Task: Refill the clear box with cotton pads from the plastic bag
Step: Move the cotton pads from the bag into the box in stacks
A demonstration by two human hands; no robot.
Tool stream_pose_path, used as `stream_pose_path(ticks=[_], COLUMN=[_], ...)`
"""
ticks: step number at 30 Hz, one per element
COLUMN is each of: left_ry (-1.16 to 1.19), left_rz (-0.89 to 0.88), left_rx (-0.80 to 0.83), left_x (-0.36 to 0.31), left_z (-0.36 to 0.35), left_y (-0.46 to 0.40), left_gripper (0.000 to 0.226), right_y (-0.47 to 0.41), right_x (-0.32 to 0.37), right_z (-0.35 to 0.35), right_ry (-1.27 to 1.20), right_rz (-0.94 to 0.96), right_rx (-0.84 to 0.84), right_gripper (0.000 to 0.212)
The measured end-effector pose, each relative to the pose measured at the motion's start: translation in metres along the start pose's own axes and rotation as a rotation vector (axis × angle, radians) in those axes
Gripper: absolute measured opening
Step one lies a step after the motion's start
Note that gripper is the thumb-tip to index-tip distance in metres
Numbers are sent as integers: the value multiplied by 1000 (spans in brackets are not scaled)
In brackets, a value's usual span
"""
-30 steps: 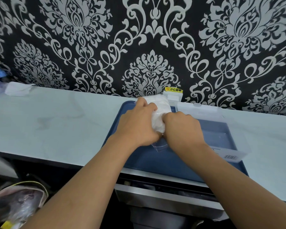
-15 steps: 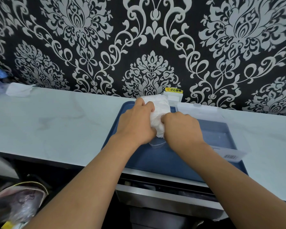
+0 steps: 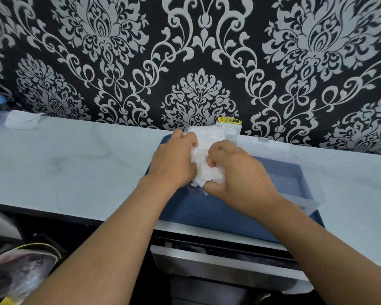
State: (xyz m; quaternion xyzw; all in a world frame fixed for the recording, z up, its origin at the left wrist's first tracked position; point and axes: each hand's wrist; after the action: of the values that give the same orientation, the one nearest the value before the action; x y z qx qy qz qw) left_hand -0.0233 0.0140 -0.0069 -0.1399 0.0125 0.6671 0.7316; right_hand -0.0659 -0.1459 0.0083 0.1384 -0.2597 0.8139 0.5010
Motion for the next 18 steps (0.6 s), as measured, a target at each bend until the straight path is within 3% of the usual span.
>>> stream_pose_path(ticks=[5, 9, 14, 18], left_ry=[-6, 122, 910, 1315], left_rz=[-23, -77, -73, 157], left_rx=[35, 163, -116, 112], left_x=[6, 6, -30, -82], left_z=[1, 19, 46, 32], left_y=[-3, 4, 15, 13], left_gripper=[55, 85, 61, 69], right_y=[3, -1, 1, 5], right_x=[-9, -30, -43, -38], right_z=[27, 49, 52, 51], right_ry=[-739, -1170, -1419, -1481], right_rz=[-166, -392, -453, -378], right_rx=[-169, -246, -218, -197], right_gripper=[18, 30, 50, 47])
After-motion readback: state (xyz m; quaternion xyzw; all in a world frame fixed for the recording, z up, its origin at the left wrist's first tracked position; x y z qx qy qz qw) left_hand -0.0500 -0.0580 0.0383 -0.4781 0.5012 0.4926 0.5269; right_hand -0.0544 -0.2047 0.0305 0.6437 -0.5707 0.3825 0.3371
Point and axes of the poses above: each hand's wrist, its own y-axis away from the middle knuckle, its own z-axis out of the back of the hand, x = y × z, and after that the axes turned 11 degrees about -y, right-handed
